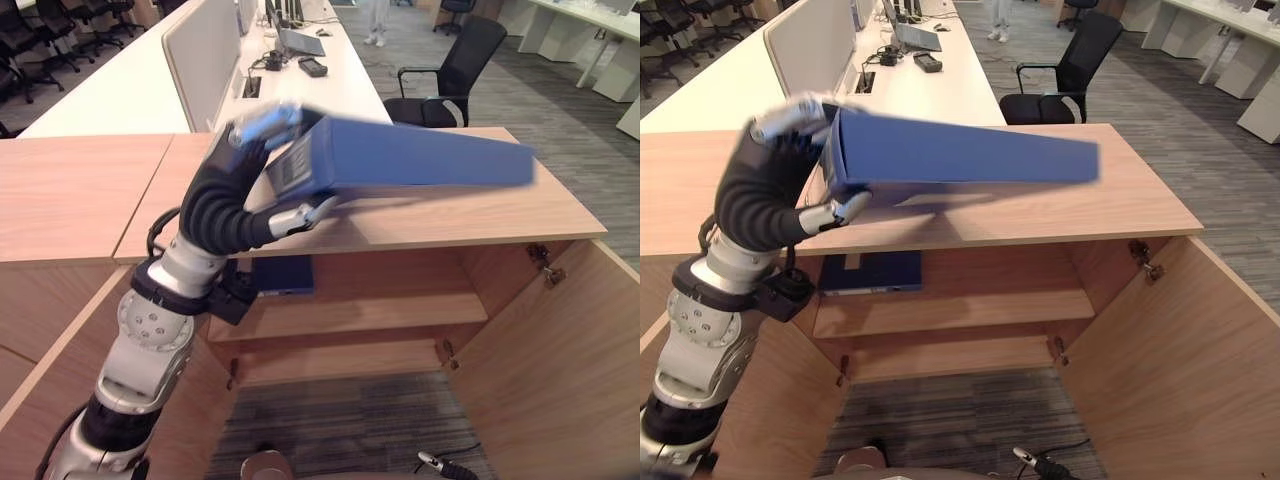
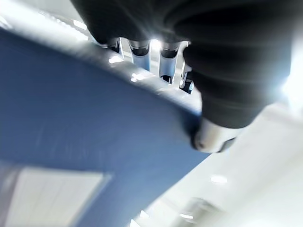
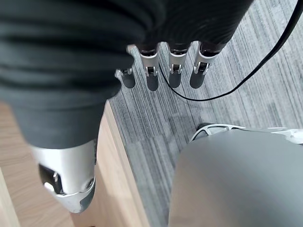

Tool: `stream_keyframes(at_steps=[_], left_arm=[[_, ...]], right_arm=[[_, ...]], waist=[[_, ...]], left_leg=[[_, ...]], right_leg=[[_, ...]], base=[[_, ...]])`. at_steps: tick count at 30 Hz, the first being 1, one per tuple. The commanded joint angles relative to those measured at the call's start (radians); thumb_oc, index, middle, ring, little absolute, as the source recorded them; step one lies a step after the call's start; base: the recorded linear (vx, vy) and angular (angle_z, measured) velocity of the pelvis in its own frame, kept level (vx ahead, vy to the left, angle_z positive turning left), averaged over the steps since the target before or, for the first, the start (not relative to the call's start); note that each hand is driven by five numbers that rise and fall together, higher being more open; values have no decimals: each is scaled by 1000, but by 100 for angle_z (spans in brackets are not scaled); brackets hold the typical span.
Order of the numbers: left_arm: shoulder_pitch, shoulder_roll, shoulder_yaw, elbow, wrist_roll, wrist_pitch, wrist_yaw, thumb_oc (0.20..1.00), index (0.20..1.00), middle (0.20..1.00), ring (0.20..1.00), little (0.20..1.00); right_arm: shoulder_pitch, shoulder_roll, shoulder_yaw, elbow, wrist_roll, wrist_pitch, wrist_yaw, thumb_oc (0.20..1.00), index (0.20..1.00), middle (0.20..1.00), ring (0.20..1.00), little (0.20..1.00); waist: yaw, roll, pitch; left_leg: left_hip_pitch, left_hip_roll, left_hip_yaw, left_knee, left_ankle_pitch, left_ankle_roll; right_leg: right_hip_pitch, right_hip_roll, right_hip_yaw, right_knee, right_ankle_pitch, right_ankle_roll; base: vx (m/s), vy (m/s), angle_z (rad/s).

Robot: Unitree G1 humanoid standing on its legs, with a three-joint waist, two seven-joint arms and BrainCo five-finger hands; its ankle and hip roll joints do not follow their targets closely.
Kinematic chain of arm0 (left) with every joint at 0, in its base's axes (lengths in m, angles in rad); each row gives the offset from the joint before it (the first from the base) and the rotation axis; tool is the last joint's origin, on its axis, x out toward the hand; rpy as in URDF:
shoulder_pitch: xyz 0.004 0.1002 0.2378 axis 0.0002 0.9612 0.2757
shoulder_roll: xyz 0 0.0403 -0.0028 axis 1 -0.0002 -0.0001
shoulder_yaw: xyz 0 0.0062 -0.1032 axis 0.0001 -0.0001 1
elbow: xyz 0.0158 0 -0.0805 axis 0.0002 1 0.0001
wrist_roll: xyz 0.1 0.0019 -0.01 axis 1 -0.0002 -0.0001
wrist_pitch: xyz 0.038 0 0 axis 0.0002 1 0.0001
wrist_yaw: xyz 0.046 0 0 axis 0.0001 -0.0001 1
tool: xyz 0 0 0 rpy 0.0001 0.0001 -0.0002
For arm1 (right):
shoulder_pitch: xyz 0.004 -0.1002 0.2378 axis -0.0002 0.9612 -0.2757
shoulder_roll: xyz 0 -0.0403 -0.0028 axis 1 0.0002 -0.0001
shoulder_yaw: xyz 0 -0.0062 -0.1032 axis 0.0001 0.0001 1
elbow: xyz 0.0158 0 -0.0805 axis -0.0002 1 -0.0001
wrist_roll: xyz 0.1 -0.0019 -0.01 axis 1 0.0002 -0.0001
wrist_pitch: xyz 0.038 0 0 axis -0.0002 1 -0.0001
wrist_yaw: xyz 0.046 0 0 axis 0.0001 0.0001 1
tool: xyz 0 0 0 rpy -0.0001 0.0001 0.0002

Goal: Put the empty folder in the office cabinet

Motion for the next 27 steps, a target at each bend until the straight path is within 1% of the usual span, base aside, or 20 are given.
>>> stream_keyframes(at_steps=[1, 5, 11, 19, 24, 27], left_arm=[[-42, -16, 8, -21, -22, -37, 49, 200, 200, 200, 200, 200], [-167, -49, -27, 0, 1, -36, 65, 200, 200, 200, 200, 200], [-268, -88, -53, 23, -14, -43, 81, 200, 200, 200, 200, 200], [-292, -104, -63, 47, 4, -40, 94, 200, 200, 200, 200, 200], [-282, -99, -65, 49, 14, -30, 84, 200, 200, 200, 200, 200], [-276, -95, -79, 62, -4, -19, 66, 200, 200, 200, 200, 200]], right_arm=[[-25, -3, 16, -31, 40, -15, 9, 1000, 1000, 1000, 1000, 1000], [-33, -3, 29, -39, 35, -11, 10, 1000, 1000, 1000, 1000, 1000], [-42, -2, 44, -43, 33, -7, 11, 1000, 1000, 1000, 1000, 1000], [-46, 6, 54, -43, 37, -9, 10, 1000, 1000, 1000, 1000, 1000], [-38, 9, 52, -44, 42, -10, 6, 1000, 1000, 1000, 1000, 1000], [-37, 9, 51, -44, 43, -9, 7, 1000, 1000, 1000, 1000, 1000]], waist=[[2, -22, -25], [-6, -23, -30], [-11, -24, -37], [-8, -27, -35], [-11, -25, -32], [-13, -24, -31]], left_leg=[[-85, -4, 22, 166, -75, 1], [-87, -6, 24, 165, -67, 0], [-84, -8, 28, 163, -64, -1], [-83, -7, 27, 168, -63, -2], [-80, -9, 24, 165, -66, -1], [-78, -9, 27, 165, -68, 0]], right_leg=[[19, -3, -8, -90, 97, 14], [15, -4, -7, -87, 97, 17], [16, -8, -8, -87, 98, 20], [20, -9, -13, -85, 97, 21], [22, -10, -12, -88, 99, 22], [22, -9, -11, -89, 99, 21]], base=[[-81, 16, -1], [-31, 17, -3], [-3, 2, -1], [0, 0, 0], [0, 0, 0], [0, 0, 0]])
